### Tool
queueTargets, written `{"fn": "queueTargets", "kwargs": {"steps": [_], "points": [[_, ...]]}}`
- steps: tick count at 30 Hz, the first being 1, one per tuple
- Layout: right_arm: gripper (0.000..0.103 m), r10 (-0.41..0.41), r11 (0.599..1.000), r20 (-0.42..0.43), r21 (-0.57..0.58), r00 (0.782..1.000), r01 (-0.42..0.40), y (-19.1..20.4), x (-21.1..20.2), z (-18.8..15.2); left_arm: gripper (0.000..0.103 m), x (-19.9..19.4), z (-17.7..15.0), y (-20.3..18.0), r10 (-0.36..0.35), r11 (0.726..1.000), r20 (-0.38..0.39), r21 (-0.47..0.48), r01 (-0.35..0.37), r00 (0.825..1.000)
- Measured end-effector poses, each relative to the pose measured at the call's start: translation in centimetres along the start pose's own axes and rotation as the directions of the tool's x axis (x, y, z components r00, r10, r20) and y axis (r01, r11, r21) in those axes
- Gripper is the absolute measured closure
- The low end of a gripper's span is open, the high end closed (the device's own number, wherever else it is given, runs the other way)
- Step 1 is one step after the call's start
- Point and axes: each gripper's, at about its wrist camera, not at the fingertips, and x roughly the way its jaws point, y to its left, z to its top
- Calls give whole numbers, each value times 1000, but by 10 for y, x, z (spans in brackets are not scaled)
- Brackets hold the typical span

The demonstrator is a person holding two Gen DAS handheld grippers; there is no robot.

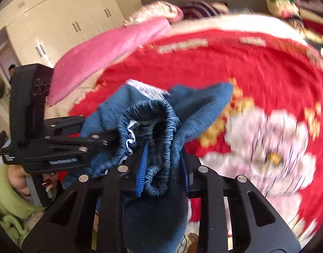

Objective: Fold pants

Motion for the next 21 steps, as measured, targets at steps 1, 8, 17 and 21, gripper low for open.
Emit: {"fn": "queueTargets", "kwargs": {"steps": [1, 8, 17, 21], "points": [[83, -10, 1000, 13, -19, 1000, 10, 2, -2, 6, 64, -1, 6, -1, 11, 1000, 11, 9, -11, 1000], [83, -59, 996, 74, -62, 995, 64, -11, 8, 52, 64, 9, 52, 9, 61, 998, 54, 21, -62, 997], [83, -115, 993, 35, -14, 993, 115, -41, 40, 62, 61, 47, 64, 26, 89, 996, 11, -3, -88, 996], [83, -157, 988, -17, 11, 987, 157, -52, 49, 52, 48, 56, 56, 37, 94, 995, -9, -32, -94, 996]]}}
